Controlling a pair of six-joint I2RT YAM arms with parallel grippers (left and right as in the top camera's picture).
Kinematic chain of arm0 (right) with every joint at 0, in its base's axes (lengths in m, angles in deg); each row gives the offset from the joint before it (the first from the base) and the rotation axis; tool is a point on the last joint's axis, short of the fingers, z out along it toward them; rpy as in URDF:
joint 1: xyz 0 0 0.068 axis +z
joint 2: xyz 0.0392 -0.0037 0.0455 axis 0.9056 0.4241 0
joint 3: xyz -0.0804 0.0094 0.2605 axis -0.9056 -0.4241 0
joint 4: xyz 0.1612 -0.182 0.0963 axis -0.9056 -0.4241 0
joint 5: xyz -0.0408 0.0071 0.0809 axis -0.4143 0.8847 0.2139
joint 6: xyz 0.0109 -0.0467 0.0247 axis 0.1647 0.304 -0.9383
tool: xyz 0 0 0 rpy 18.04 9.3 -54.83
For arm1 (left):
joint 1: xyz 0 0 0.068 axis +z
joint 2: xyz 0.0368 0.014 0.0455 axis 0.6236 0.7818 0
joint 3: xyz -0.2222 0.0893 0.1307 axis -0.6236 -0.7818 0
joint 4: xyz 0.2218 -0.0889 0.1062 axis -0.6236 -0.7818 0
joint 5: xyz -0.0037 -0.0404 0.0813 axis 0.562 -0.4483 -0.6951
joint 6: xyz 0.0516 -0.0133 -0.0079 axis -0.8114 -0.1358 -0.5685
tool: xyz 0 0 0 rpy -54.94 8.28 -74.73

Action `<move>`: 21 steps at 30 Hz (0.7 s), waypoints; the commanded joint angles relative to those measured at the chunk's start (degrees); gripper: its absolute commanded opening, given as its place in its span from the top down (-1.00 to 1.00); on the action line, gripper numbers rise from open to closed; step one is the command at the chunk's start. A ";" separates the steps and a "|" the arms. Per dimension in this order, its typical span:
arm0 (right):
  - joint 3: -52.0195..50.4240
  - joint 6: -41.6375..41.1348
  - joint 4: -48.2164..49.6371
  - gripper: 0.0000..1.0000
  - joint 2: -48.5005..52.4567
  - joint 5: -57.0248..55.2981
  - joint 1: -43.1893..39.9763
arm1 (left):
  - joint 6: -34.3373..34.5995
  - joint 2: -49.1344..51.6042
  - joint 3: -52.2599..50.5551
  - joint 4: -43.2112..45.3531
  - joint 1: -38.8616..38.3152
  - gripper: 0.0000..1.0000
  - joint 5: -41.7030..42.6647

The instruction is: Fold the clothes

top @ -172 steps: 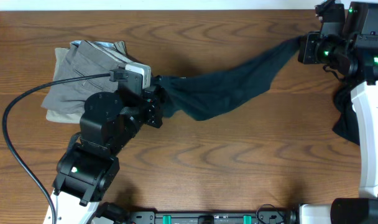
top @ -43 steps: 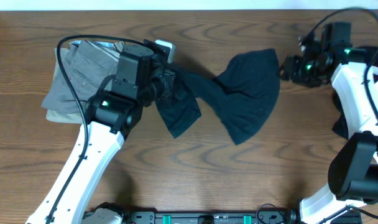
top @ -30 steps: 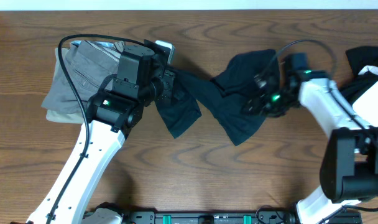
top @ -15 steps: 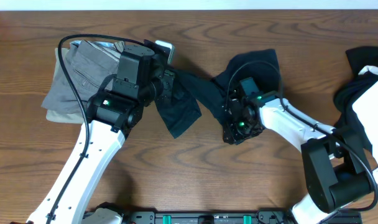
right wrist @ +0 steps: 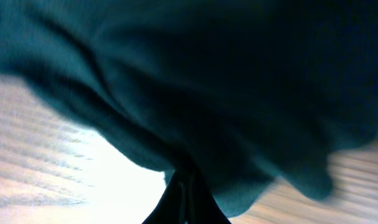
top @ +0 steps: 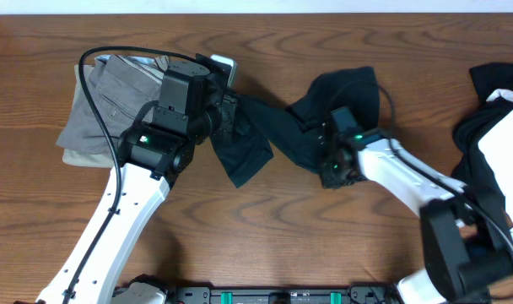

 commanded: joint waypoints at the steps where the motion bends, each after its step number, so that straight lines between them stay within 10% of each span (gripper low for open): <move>1: 4.15 -2.40 0.09 0.98 -8.96 -3.17 -3.80 | -0.79 -0.92 -0.09 0.07 -0.02 0.88 -0.17; 21: 31.36 -5.20 -1.84 0.98 -29.33 -3.15 -23.10 | 0.37 -30.64 0.76 -2.27 -0.02 0.87 8.87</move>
